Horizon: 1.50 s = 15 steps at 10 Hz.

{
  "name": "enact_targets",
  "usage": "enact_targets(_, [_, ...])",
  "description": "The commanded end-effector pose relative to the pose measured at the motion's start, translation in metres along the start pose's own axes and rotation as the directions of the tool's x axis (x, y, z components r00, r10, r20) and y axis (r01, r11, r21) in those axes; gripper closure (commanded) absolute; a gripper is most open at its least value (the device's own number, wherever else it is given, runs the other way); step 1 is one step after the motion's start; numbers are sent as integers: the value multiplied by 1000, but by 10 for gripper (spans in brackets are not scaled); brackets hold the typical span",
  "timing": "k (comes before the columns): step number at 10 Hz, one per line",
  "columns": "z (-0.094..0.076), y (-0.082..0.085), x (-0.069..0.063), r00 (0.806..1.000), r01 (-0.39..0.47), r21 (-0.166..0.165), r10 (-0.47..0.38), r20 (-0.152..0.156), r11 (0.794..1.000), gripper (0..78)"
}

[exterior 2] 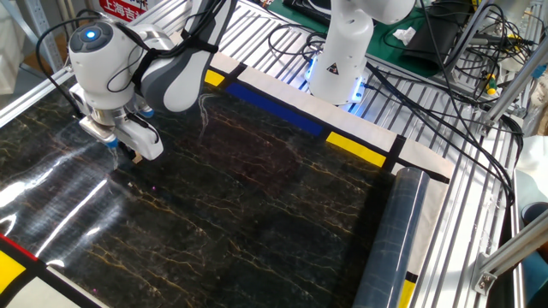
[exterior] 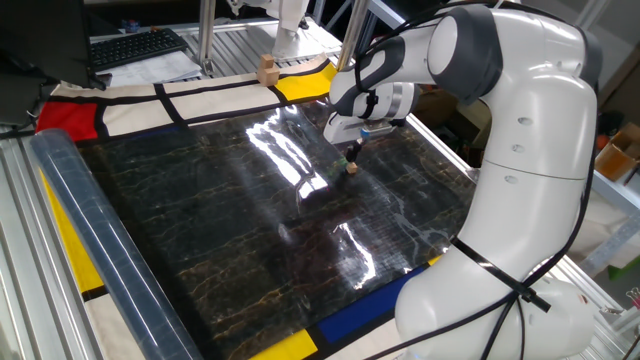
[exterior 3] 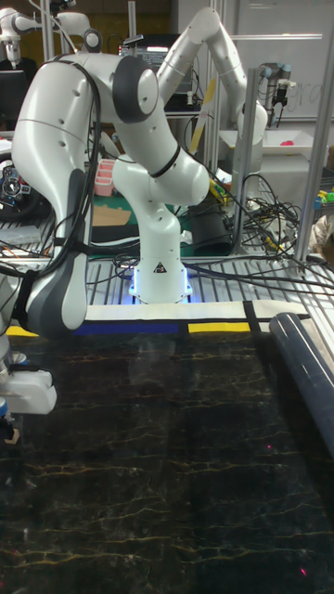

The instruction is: Hold a small block with the gripper and sweep it from left to right on the table

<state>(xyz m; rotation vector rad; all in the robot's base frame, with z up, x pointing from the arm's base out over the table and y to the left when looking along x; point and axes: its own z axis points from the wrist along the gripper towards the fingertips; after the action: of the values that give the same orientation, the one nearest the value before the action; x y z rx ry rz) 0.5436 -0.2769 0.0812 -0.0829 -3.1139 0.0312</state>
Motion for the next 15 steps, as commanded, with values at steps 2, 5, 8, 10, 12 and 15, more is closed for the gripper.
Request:
enact_targets(2, [-2, -1, -1, 1000, -2, -1, 2, 3, 1000, 1])
enact_targets(5, [-2, -1, -1, 1000, -2, -1, 2, 3, 1000, 1])
enact_targets(8, [-2, -1, -1, 1000, -2, -1, 2, 3, 1000, 1])
enact_targets(10, [-2, -1, -1, 1000, -2, -1, 2, 3, 1000, 1])
enact_targets(12, [-2, -1, -1, 1000, -2, -1, 2, 3, 1000, 1])
enact_targets(15, [14, 3, -7, 1000, -26, -1, 26, 4, 1000, 1])
